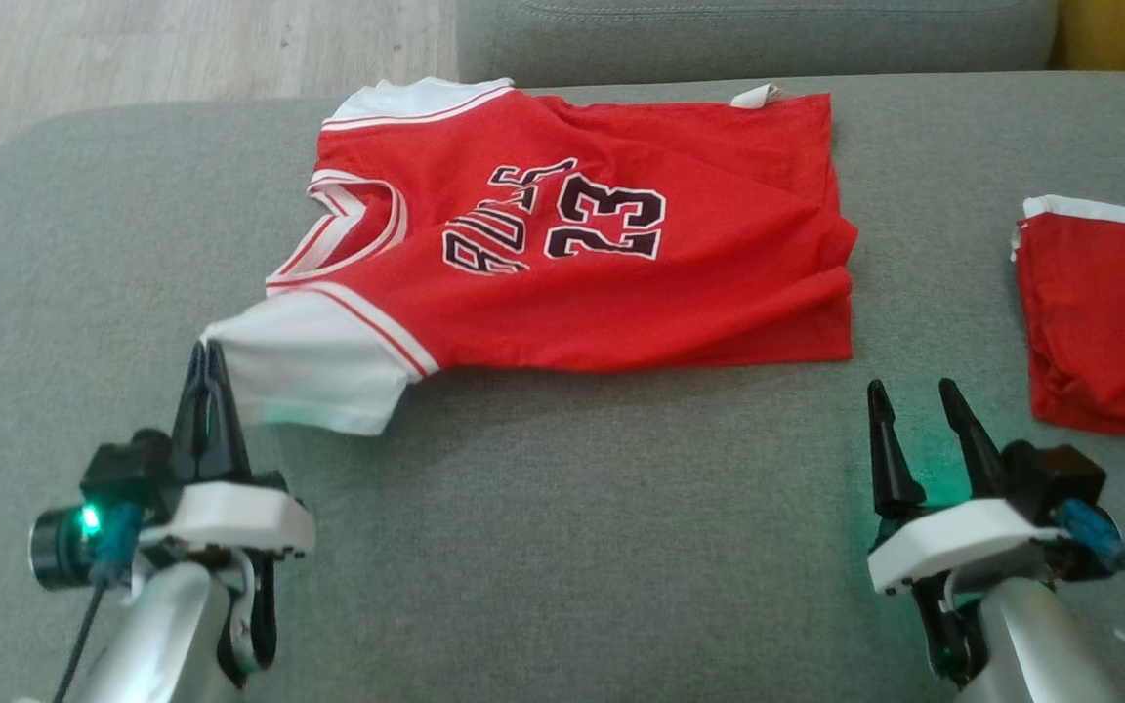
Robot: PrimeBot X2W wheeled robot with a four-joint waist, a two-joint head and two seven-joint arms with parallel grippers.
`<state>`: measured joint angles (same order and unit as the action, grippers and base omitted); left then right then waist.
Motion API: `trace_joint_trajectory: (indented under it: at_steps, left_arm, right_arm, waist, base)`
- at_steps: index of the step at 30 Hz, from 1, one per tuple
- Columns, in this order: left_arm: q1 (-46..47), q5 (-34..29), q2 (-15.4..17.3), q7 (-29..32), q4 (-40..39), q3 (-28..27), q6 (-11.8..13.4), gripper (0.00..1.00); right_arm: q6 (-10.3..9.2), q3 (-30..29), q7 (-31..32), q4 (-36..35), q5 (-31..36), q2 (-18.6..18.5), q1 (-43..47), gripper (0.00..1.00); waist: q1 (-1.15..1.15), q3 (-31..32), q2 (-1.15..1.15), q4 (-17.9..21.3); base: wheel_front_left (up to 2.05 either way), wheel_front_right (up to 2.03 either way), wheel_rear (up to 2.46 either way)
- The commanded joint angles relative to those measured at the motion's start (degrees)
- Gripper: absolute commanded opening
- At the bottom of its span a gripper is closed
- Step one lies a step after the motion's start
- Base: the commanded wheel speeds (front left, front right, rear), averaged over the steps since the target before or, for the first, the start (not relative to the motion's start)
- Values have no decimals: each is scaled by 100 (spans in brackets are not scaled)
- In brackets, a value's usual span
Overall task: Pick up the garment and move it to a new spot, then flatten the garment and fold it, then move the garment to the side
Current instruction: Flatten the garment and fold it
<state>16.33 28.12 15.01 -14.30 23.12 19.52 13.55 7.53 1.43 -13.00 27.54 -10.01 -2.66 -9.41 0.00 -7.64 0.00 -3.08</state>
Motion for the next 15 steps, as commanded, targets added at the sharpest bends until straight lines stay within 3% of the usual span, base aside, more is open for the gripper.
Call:
trace_joint_trajectory:
  at_steps: [1, 7, 15]
  left_arm:
    - [37, -49, 149, -68, -150, -247, -16, 0]
    - [1, -98, 112, -69, 53, -135, -165, 3]
    - [198, -133, 6, -69, 256, 12, -289, 0]
  right_arm:
    - [-4, 172, 28, -126, -29, -21, -241, 100]
    - [-4, 315, 181, 194, -179, -21, -632, 100]
    - [-4, 388, 568, 1158, -161, -21, -1605, 100]
  waist:
    - [0, -12, 0, -17]
    - [0, -87, 0, -49]
    - [0, -242, 0, -149]
  base:
    - [0, 0, 0]
    - [0, 0, 0]
    - [0, 0, 0]
